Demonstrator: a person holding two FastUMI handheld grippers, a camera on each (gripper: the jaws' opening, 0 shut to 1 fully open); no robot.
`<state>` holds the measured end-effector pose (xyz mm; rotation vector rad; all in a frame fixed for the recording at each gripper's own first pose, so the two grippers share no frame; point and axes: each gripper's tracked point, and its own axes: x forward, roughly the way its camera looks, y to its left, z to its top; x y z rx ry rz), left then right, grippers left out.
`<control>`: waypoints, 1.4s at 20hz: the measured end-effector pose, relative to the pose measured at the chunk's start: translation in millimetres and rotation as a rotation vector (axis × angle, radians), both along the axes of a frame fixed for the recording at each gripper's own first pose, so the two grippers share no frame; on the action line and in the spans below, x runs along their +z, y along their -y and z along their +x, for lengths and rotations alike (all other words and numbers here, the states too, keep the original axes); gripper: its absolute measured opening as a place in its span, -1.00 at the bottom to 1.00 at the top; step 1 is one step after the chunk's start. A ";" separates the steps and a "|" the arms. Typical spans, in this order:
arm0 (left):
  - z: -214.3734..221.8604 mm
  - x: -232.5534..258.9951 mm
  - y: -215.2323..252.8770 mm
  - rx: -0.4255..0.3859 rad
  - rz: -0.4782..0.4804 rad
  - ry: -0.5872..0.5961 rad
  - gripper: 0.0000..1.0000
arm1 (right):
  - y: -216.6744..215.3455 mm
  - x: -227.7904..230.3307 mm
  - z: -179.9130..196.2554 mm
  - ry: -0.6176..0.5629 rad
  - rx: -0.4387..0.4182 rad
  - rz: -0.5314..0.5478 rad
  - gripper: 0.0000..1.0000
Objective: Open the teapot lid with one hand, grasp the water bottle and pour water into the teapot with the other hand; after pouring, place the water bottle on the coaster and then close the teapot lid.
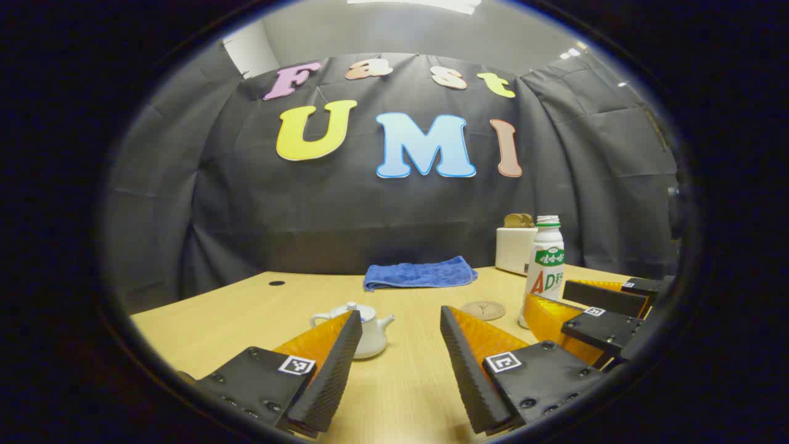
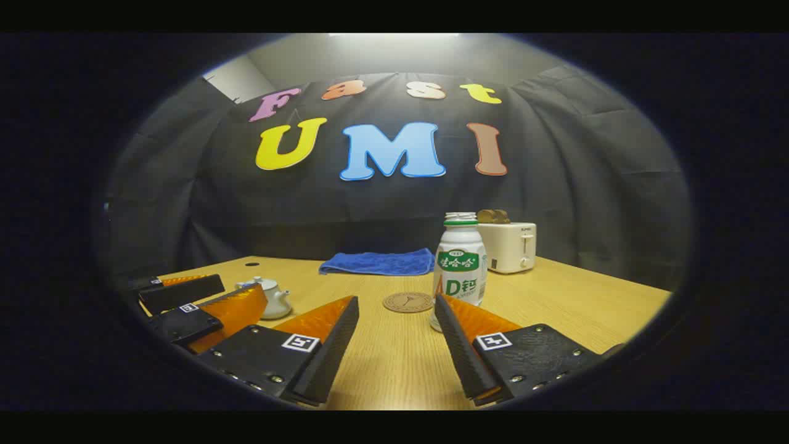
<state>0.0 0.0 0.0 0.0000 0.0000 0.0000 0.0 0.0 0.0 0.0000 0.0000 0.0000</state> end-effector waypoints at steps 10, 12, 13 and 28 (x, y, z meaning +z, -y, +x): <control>10.9 61.5 -22.6 0.017 -0.006 0.060 0.84 | 18.4 76.5 -4.2 0.090 -0.013 -0.046 0.54; 14.0 66.7 -22.6 0.018 0.001 0.064 0.84 | 17.3 81.6 -2.6 0.083 -0.005 -0.046 0.54; 15.9 66.1 -22.1 0.020 0.008 0.062 0.84 | 17.2 81.9 -2.5 0.081 -0.004 -0.046 0.54; 74.9 6.2 -51.2 0.059 -0.004 -0.094 0.84 | 27.5 50.9 8.6 -0.001 0.000 -0.010 0.55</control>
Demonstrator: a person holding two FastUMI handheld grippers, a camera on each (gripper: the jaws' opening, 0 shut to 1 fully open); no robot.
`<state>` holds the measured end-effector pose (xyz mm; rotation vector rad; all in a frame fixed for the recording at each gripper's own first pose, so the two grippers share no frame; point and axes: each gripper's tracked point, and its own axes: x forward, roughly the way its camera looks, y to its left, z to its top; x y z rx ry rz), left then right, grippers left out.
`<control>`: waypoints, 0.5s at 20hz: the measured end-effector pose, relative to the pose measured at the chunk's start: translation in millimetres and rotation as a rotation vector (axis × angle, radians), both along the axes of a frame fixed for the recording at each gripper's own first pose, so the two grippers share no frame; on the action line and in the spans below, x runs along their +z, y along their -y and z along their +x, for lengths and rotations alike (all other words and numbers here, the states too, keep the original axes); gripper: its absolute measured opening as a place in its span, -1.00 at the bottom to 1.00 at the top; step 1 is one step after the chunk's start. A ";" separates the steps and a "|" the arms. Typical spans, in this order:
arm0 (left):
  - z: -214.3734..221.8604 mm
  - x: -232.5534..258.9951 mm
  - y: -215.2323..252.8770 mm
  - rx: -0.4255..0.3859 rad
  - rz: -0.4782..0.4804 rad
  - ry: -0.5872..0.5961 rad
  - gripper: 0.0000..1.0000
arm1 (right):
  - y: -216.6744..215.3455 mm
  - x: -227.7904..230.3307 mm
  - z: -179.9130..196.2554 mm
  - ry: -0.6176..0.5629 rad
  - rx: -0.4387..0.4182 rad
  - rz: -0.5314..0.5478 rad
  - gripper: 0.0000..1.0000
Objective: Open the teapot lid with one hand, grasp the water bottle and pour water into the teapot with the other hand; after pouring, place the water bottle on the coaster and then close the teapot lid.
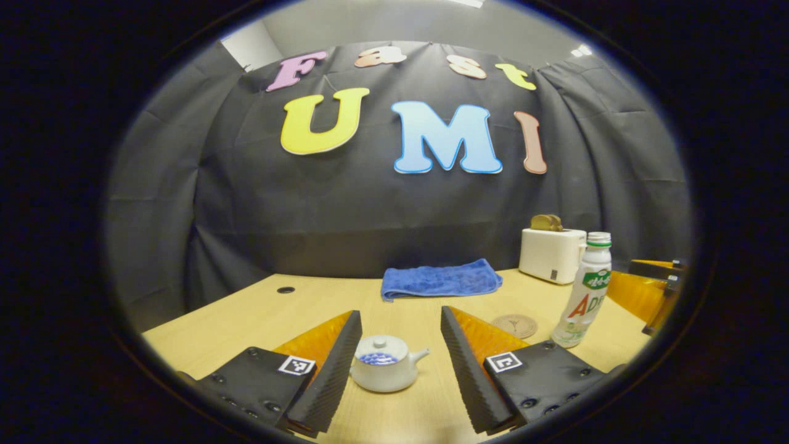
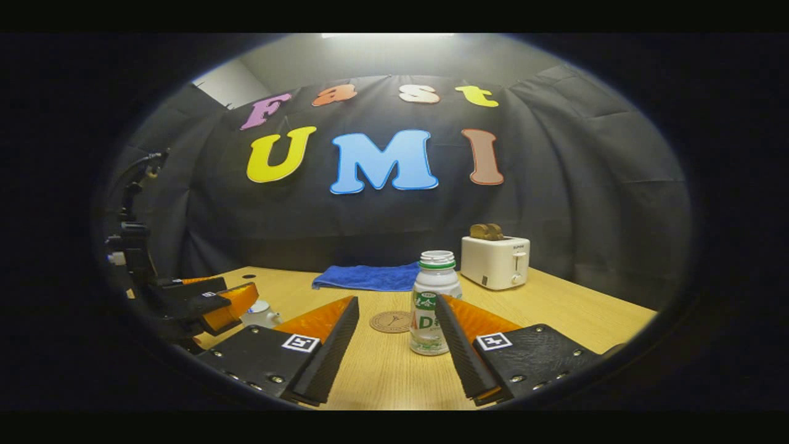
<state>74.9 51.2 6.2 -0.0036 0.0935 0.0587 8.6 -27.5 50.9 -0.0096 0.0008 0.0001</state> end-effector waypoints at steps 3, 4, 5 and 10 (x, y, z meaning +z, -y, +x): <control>17.1 -13.0 -11.5 0.010 -0.017 -0.030 0.84 | 4.3 -6.9 1.9 -0.017 -0.004 0.005 0.55; 19.4 -13.9 -15.0 0.016 -0.021 -0.037 0.74 | 5.5 -8.4 2.2 -0.023 -0.005 0.010 0.55; 23.3 -17.4 -17.6 0.020 -0.025 -0.043 0.63 | 6.6 -10.5 2.6 -0.029 -0.008 0.014 0.55; 34.8 -32.2 -19.0 0.014 -0.001 -0.085 0.51 | 11.7 -20.3 5.5 -0.054 -0.018 0.035 0.55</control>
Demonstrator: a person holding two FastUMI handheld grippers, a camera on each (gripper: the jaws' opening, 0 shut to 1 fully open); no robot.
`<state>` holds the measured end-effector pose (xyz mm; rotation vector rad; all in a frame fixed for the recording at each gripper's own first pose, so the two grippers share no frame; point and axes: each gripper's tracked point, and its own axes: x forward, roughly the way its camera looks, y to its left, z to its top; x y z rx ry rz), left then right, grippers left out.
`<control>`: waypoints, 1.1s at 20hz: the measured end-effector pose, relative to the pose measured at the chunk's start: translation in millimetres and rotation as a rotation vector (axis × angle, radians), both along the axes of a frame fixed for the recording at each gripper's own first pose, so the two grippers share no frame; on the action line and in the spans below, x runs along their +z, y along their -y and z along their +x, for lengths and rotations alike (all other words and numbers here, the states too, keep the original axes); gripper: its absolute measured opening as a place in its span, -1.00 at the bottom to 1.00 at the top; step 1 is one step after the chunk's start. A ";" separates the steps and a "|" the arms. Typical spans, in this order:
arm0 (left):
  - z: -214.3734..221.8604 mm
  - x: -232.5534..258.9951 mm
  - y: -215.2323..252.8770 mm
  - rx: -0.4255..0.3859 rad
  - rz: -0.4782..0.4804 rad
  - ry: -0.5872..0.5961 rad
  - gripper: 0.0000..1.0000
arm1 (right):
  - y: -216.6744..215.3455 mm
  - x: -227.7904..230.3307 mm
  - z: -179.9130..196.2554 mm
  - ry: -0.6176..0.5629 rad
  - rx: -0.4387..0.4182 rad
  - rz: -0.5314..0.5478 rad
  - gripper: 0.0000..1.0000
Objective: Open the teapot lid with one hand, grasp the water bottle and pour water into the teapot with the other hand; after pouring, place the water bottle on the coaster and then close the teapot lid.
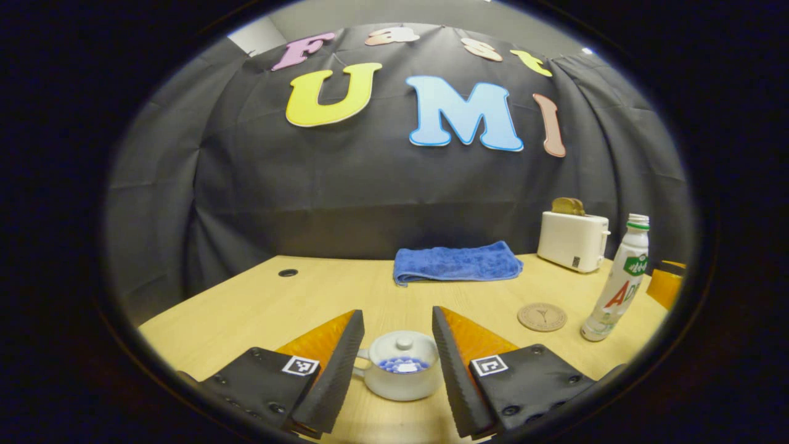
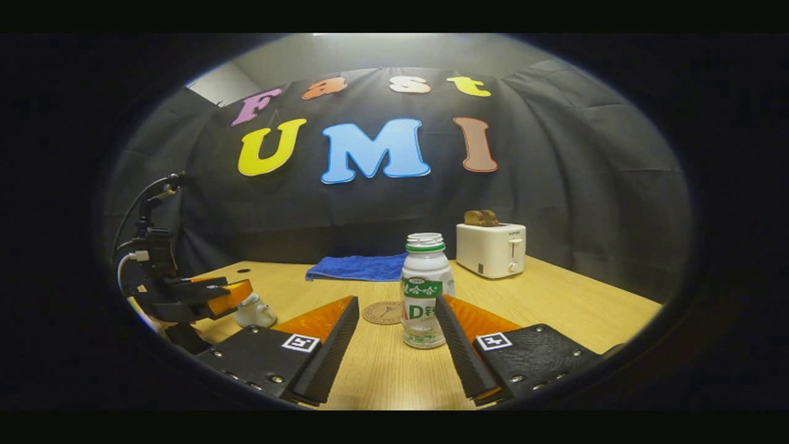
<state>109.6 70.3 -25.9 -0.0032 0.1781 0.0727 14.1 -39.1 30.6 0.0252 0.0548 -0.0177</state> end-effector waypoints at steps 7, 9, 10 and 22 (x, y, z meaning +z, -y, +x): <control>6.2 -16.9 0.1 0.005 0.004 -0.035 0.53 | 5.3 -6.1 -0.8 -0.018 -0.010 0.015 0.60; 7.7 -18.7 -0.1 0.011 0.013 -0.033 0.54 | 6.8 -7.7 -0.6 -0.022 -0.013 0.019 0.55; 7.6 -16.8 -1.1 0.009 0.011 -0.027 0.55 | 6.8 -9.1 -0.5 -0.025 -0.014 0.021 0.55; 5.8 -6.6 -0.2 0.012 0.052 -0.010 -0.24 | 10.7 -17.3 -2.7 -0.049 -0.024 0.036 0.54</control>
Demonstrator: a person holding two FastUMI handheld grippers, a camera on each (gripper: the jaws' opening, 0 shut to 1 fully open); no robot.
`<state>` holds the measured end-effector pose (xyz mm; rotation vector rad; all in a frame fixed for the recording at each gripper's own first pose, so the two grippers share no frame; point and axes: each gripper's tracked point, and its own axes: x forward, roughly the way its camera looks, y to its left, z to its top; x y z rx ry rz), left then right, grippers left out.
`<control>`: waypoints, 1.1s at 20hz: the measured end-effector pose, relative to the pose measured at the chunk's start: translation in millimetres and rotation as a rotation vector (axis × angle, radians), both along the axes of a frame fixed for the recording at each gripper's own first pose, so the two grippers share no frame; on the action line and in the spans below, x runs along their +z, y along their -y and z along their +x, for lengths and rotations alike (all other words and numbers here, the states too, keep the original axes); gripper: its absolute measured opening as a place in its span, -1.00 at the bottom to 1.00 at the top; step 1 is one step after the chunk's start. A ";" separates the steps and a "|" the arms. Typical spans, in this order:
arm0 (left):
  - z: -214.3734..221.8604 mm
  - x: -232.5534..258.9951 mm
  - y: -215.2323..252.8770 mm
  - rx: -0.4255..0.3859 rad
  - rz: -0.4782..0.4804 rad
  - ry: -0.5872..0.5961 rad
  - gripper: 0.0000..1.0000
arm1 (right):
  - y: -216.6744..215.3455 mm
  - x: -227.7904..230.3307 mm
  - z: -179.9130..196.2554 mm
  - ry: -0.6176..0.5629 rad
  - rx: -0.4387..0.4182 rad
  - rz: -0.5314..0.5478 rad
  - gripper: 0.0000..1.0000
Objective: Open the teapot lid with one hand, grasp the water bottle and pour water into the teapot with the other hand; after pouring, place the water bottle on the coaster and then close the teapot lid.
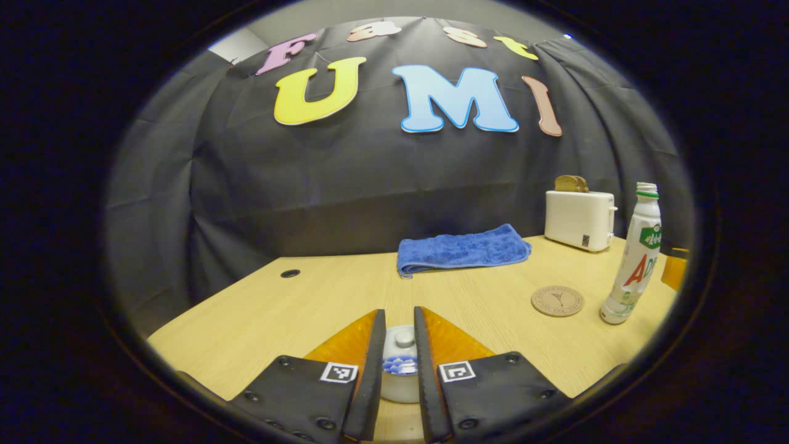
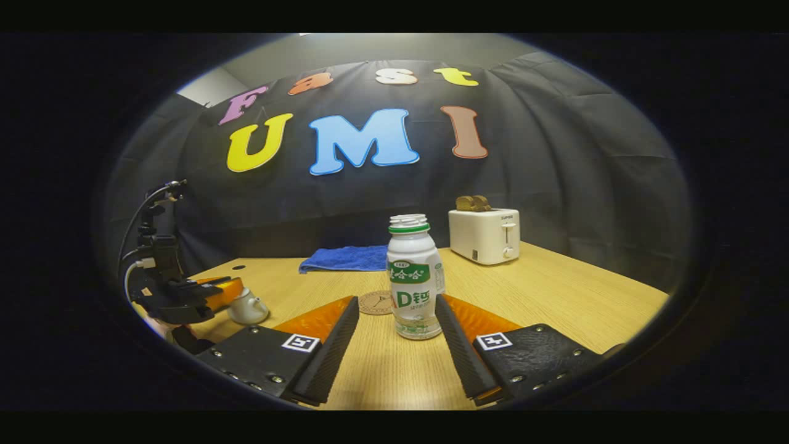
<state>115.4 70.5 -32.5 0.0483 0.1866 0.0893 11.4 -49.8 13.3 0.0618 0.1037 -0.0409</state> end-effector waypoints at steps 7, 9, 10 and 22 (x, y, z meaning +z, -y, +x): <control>6.4 2.6 2.8 0.003 -0.004 0.001 -0.74 | 4.9 -1.2 2.6 -0.004 -0.013 0.000 0.55; 6.4 6.6 2.3 -0.004 -0.019 0.006 -0.81 | 6.5 -3.1 5.1 -0.012 -0.017 -0.004 0.55; 6.4 10.1 2.3 -0.010 -0.036 0.008 -0.72 | 6.8 -4.2 5.1 -0.015 -0.018 -0.007 0.55; -28.4 72.7 2.6 -0.067 -0.193 0.089 -0.72 | 20.5 -10.0 28.9 -0.051 -0.035 -0.113 0.55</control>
